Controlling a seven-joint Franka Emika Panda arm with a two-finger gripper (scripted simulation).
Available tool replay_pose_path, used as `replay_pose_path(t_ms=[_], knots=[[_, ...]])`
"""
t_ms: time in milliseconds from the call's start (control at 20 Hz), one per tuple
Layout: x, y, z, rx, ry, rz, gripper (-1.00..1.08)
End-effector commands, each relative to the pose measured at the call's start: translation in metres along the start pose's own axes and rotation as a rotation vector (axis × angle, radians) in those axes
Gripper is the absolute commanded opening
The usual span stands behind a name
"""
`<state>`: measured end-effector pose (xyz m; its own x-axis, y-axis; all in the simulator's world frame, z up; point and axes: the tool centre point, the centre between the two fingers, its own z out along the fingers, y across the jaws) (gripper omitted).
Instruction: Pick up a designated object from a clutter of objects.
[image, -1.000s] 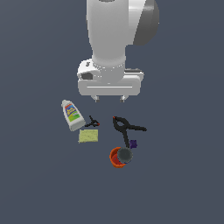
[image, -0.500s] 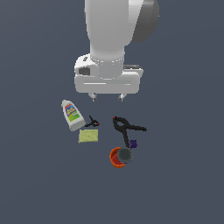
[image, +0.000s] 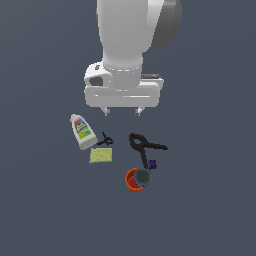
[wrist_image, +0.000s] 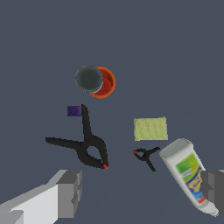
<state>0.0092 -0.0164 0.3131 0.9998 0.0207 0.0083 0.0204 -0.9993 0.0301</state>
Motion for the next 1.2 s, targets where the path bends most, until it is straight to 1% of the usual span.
replay_pose_path(t_ms=[0,250,550,950,1150], knots=[[0.004,-0.001,0.003,0.0,-0.001,-0.011,1.0],[0.018,-0.007,0.015,0.0,-0.001,-0.053,1.0],[0.045,-0.018,0.04,0.001,-0.002,-0.136,1.0],[0.089,-0.043,0.095,0.01,-0.003,-0.291,1.0],[0.106,-0.055,0.123,0.017,-0.003,-0.359,1.0]])
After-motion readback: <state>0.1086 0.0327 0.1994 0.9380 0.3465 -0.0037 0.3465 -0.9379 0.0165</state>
